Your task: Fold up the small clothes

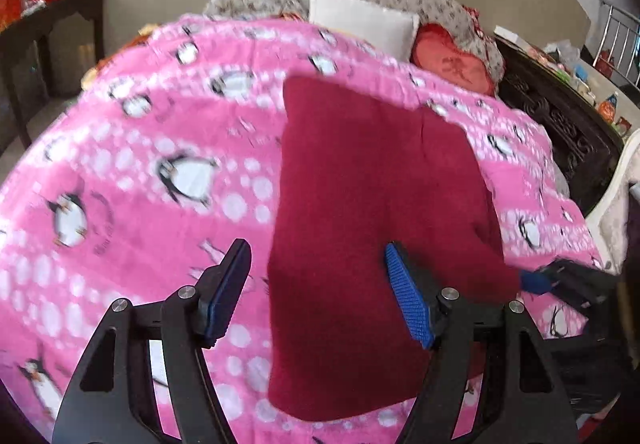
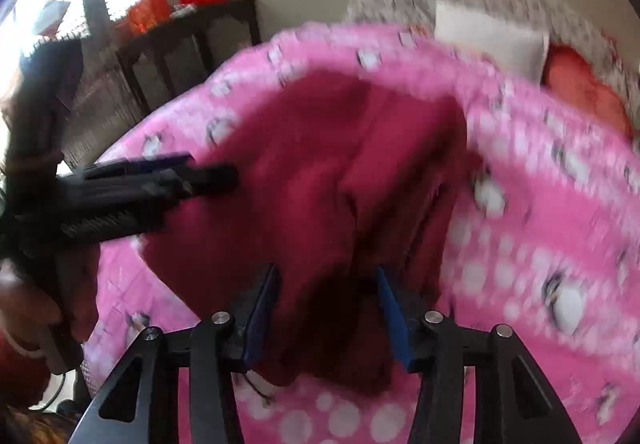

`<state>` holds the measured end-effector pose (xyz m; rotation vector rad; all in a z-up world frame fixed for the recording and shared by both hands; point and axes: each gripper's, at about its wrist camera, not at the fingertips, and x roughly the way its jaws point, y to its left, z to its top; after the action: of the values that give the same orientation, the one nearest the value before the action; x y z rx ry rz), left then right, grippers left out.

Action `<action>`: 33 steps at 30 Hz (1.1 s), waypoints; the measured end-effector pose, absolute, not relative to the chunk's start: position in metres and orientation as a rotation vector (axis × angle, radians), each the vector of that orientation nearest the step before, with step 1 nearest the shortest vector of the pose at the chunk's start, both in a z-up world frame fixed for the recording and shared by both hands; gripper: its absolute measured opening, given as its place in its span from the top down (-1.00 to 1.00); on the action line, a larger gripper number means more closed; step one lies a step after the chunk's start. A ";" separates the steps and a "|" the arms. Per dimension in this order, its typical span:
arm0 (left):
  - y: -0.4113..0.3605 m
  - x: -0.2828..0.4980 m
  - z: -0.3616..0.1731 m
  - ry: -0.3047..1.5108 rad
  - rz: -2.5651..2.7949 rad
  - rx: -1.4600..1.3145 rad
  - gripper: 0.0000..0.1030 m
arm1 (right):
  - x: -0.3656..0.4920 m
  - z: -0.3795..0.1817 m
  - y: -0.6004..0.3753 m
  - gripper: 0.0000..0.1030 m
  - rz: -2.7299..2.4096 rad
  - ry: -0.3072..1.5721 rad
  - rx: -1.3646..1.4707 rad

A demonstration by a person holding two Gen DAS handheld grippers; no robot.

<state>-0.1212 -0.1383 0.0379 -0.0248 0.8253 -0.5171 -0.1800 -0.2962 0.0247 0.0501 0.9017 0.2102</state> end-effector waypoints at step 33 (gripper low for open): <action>-0.142 -0.141 0.058 0.726 -0.423 0.057 -0.38 | -0.210 0.078 -0.303 0.02 0.098 0.692 0.129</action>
<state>-0.1412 -0.1419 0.0575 0.0566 0.7257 -0.4234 -0.2099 -0.3030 0.0781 0.1294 0.6925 0.0982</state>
